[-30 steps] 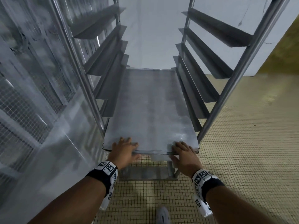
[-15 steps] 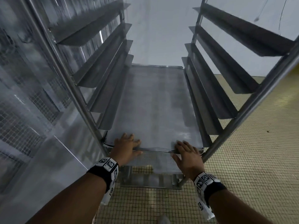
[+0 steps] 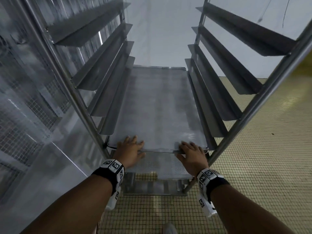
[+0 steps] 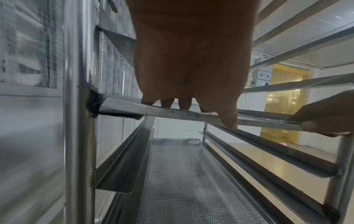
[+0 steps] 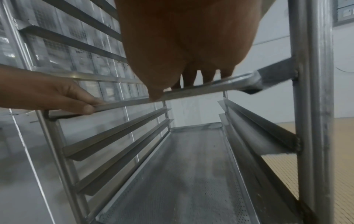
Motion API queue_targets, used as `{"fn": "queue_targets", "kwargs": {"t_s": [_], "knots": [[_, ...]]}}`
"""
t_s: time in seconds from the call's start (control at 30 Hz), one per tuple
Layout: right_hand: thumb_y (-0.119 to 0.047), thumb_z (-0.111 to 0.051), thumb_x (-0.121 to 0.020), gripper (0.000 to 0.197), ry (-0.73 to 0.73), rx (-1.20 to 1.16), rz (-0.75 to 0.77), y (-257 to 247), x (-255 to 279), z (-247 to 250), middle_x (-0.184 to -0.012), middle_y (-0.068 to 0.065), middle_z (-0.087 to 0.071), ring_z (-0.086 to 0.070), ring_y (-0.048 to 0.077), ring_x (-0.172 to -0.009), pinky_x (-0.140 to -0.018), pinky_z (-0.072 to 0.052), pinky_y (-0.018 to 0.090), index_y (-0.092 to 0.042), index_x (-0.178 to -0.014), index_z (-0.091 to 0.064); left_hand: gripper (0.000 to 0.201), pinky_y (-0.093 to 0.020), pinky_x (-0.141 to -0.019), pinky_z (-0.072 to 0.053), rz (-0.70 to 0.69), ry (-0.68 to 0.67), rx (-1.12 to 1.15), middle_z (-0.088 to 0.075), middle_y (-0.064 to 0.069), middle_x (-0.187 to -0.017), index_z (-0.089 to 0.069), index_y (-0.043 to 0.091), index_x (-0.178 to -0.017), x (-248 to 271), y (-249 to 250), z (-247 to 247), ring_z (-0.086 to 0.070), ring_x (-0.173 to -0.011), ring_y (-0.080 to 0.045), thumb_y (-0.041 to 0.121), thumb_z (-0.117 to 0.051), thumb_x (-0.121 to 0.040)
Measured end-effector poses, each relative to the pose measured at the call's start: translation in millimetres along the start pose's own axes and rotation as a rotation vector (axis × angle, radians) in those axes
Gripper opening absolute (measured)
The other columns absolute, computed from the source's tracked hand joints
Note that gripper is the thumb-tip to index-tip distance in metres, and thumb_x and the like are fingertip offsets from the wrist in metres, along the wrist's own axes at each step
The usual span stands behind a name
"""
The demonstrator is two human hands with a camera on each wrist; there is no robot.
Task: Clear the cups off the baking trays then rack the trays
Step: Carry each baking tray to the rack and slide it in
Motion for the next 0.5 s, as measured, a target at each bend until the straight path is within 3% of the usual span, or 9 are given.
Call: {"fn": "queue_targets", "kwargs": {"t_s": [0.1,0.2,0.27,0.3,0.37,0.43,0.5], "knots": [[-0.058,-0.041,-0.099,0.063,-0.03,0.059,-0.039,-8.5,12.8,-0.2,-0.168,-0.003,-0.014,-0.005,0.027,-0.155,-0.124,-0.004,0.055,-0.035,-0.155,-0.026,0.088,-0.06,-0.121,-0.004,0.03,-0.029,-0.074,0.016,-0.001,-0.168,0.002,0.036,-0.16,21.1,6.0,-9.4,0.012,-0.154,-0.035,0.065,-0.047,-0.093],[-0.058,-0.045,-0.098,0.078,-0.066,0.042,-0.074,-13.5,45.8,-12.4,-0.169,0.001,0.005,0.008,0.029,-0.155,-0.122,0.002,0.051,-0.031,-0.161,-0.008,0.1,-0.059,-0.12,0.005,0.001,0.008,-0.054,0.026,-0.002,-0.166,0.013,0.033,-0.159,51.5,16.5,-25.8,0.026,-0.151,-0.035,0.067,-0.051,-0.09],[-0.057,-0.048,-0.097,0.071,-0.118,0.032,-0.102,-13.6,76.6,-22.6,-0.169,0.005,-0.007,-0.007,0.029,-0.155,-0.124,-0.009,0.052,-0.029,-0.158,-0.025,0.096,-0.057,-0.121,0.004,-0.031,0.029,-0.029,0.022,-0.004,-0.167,0.008,0.034,-0.16,73.6,26.2,-33.4,0.023,-0.152,-0.033,0.065,-0.052,-0.091],[-0.056,-0.049,-0.097,0.062,-0.147,0.023,-0.117,-12.6,94.1,-27.4,-0.165,0.007,-0.025,-0.024,0.029,-0.151,-0.122,-0.022,0.051,-0.028,-0.151,-0.039,0.091,-0.055,-0.122,-0.002,-0.056,0.039,-0.001,0.01,-0.006,-0.169,0.0,0.034,-0.161,85.2,34.0,-34.3,0.01,-0.155,-0.033,0.063,-0.052,-0.092],[-0.051,-0.048,-0.098,0.042,-0.173,0.01,-0.145,-8.7,127.8,-36.7,-0.137,0.006,-0.061,-0.059,0.026,-0.123,-0.102,-0.049,0.044,-0.026,-0.13,-0.058,0.074,-0.047,-0.118,-0.031,-0.13,0.078,0.124,-0.036,-0.008,-0.16,-0.026,0.03,-0.158,103.2,52.2,-35.4,-0.035,-0.147,-0.03,0.057,-0.052,-0.094],[-0.049,-0.046,-0.099,0.035,-0.183,-0.016,-0.17,-2.5,165.9,-42.3,-0.118,0.004,-0.071,-0.068,0.024,-0.103,-0.084,-0.055,0.037,-0.025,-0.12,-0.062,0.055,-0.037,-0.098,-0.052,-0.215,0.125,0.261,-0.065,-0.001,-0.136,-0.051,0.026,-0.145,120.9,78.1,-34.9,-0.063,-0.12,-0.022,0.051,-0.055,-0.096],[-0.05,-0.048,-0.098,0.037,-0.158,-0.064,-0.218,12.3,207.1,-42.1,-0.118,0.001,-0.07,-0.067,0.023,-0.104,-0.082,-0.053,0.035,-0.026,-0.122,-0.063,0.042,-0.032,-0.085,-0.057,-0.277,0.138,0.35,-0.073,0.006,-0.117,-0.064,0.027,-0.131,136.8,110.3,-42.6,-0.07,-0.102,-0.016,0.048,-0.06,-0.095]]}}
Point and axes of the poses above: each hand's wrist, its own x-axis away from the middle knuckle, its own z-axis out of the back of the hand, y = z × x, the point moved 8 cm from there along -x, towards the middle knuckle
